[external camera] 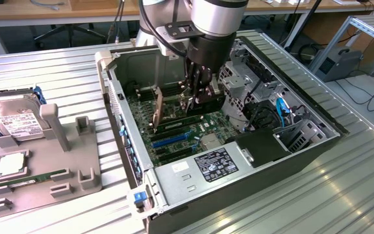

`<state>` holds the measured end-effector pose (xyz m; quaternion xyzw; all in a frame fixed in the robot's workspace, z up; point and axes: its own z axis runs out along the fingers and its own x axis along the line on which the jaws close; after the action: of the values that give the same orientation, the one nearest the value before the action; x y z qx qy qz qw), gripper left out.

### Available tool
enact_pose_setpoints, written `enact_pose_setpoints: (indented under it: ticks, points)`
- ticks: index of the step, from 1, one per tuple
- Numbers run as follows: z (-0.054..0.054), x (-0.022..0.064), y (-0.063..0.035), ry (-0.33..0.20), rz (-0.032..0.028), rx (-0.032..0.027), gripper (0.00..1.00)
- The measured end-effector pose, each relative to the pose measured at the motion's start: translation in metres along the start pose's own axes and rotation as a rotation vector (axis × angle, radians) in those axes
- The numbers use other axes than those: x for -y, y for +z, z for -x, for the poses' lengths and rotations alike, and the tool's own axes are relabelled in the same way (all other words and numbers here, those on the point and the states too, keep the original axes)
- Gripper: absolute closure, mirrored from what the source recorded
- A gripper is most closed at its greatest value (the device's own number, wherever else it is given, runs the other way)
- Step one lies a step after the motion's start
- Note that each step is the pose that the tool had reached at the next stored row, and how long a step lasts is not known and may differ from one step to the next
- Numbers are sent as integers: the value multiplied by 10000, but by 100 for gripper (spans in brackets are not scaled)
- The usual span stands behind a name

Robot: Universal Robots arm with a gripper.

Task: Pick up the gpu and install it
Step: 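Insert the gpu into the slot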

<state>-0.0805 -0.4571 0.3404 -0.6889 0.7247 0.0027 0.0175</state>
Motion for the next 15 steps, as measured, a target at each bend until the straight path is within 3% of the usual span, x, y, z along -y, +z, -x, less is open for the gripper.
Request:
enact_pose_setpoints:
  ticks: [15]
  points:
    - [-13, 0, 35, 0, 0, 1, 73]
